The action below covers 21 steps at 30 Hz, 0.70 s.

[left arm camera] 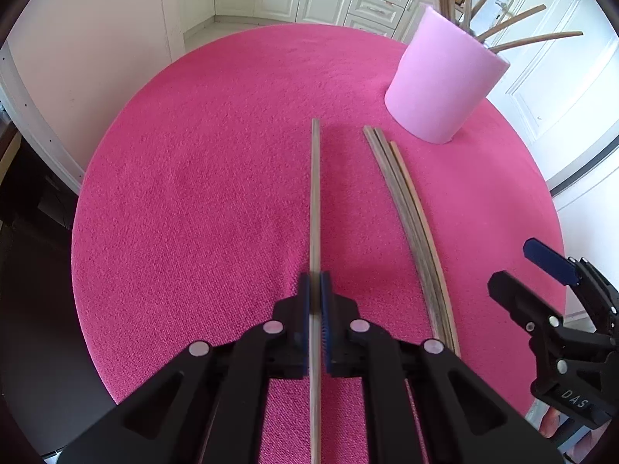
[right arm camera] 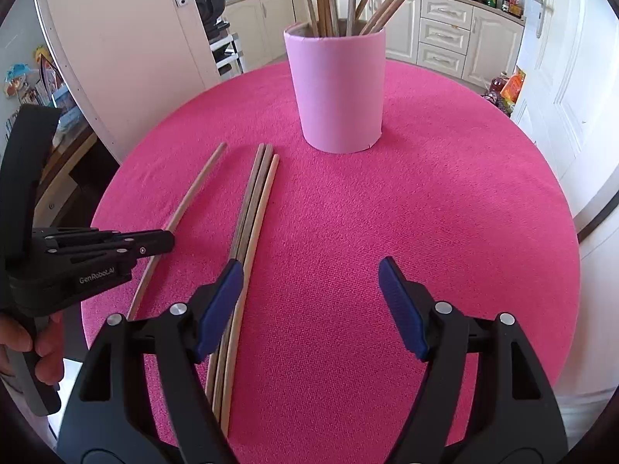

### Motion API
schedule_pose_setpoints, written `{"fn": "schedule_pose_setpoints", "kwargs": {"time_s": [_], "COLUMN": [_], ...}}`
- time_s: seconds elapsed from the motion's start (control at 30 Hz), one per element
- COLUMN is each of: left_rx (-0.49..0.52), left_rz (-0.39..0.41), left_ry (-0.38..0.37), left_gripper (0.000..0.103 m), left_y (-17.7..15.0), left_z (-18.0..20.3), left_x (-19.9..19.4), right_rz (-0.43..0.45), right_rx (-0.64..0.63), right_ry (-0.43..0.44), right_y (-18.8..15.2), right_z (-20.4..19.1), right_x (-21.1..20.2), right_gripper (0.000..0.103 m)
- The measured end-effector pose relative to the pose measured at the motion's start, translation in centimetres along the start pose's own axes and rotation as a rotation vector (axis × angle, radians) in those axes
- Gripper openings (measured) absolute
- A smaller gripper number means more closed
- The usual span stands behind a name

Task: Organize utensils
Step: 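Grasp a chopstick with the left gripper while the right gripper grasps another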

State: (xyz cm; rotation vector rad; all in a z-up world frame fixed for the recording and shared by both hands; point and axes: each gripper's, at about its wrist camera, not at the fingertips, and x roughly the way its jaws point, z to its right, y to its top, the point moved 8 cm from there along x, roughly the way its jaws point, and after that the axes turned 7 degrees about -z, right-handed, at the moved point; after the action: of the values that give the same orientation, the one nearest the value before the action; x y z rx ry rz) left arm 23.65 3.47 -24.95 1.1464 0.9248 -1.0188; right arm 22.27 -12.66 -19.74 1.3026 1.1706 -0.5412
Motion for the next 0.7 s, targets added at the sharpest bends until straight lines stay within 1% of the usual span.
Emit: {"fn": "schedule_pose_setpoints", "kwargs": {"time_s": [0.13,0.2,0.23,0.27,0.3,0.33,0.4,0.57,0.7], "left_rx": [0.001,-0.003,-0.004,-0.003,-0.003,-0.003,-0.004,-0.004,0.001], "left_rz": [0.0,0.0,0.0,0.0,0.0,0.0,-0.001,-0.001,0.001], "left_ry": [-0.013,-0.024,-0.03,-0.034,-0.038,-0.042,-0.047,-0.059,-0.054], "left_gripper": [0.006,0.006,0.006,0.006,0.006,0.006,0.006,0.006,0.006], "left_y": [0.5,0.3,0.3,0.6,0.7,0.7,0.8,0.9,0.9], "left_z": [-0.8,-0.8,-0.9,-1.0,-1.0,-1.1,-1.0,-1.1,-1.0], "left_x": [0.2,0.2,0.2,0.5,0.5,0.5,0.5,0.5,0.6], "right_rz": [-0.042,-0.059,-0.071,-0.081,-0.09,-0.098,-0.112,-0.144,-0.165], "right_rx": [0.027,0.034,0.038,0.041,0.04,0.035,0.028,0.016,0.003], "right_ry": [0.041,0.056,0.07,0.08,0.081,0.079,0.082,0.104,0.084], "right_y": [0.3,0.5,0.5,0.6,0.6,0.7,0.7,0.9,1.2], "right_z": [-0.1,-0.2,-0.3,-0.5,-0.6,-0.7,-1.0,-2.1,-2.8], "right_x": [0.7,0.9,1.0,1.0,1.1,1.2,1.4,2.1,3.0], "right_gripper": [0.071,0.062,0.05,0.043,0.04,0.035,0.035,0.03,0.025]}}
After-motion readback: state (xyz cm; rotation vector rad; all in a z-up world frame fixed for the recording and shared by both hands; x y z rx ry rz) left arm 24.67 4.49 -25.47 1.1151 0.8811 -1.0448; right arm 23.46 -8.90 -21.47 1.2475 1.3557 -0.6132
